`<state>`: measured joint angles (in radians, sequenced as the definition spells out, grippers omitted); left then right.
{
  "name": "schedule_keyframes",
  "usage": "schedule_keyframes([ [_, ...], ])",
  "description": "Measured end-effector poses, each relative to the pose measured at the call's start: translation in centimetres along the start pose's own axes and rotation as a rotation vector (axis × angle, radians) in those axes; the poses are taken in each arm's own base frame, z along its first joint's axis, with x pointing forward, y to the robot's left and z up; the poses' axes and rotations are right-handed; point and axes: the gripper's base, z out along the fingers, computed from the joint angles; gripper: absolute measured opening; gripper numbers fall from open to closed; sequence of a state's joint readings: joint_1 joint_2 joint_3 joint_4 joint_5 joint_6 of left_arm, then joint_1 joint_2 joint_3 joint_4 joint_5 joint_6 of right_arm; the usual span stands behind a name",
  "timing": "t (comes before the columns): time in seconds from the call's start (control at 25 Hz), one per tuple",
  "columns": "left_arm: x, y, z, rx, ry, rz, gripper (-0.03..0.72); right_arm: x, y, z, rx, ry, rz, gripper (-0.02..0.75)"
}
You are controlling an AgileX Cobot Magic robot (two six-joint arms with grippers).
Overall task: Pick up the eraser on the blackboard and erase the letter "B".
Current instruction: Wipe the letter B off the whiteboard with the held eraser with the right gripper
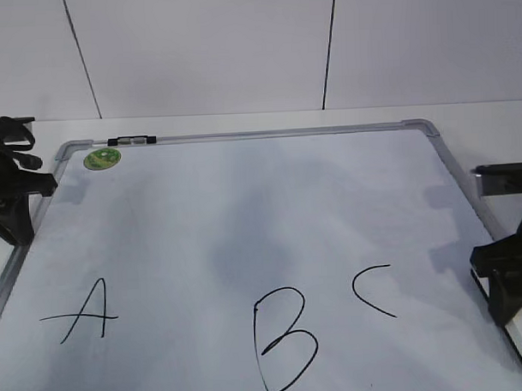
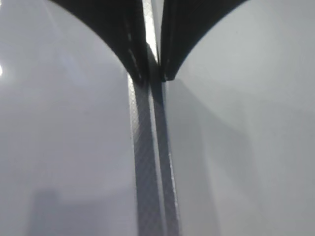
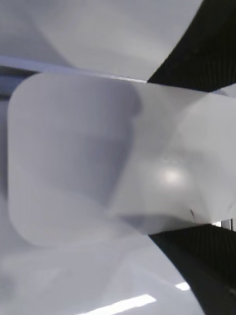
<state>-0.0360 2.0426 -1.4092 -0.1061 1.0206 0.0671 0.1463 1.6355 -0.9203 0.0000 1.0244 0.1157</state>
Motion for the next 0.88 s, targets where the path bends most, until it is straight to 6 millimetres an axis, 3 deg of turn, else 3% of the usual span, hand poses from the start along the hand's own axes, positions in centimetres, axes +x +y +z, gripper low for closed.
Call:
schedule_keyframes([
  [0.68, 0.1, 0.0, 0.1, -0.001, 0.012, 0.001, 0.051, -2.8, 1.2, -6.5, -0.102, -0.073, 0.018, 0.568],
  [0.88, 0.1, 0.0, 0.1, -0.001, 0.013, 0.001, 0.051, -2.7, 3.5, -7.1, -0.141, -0.089, -0.068, 0.568],
])
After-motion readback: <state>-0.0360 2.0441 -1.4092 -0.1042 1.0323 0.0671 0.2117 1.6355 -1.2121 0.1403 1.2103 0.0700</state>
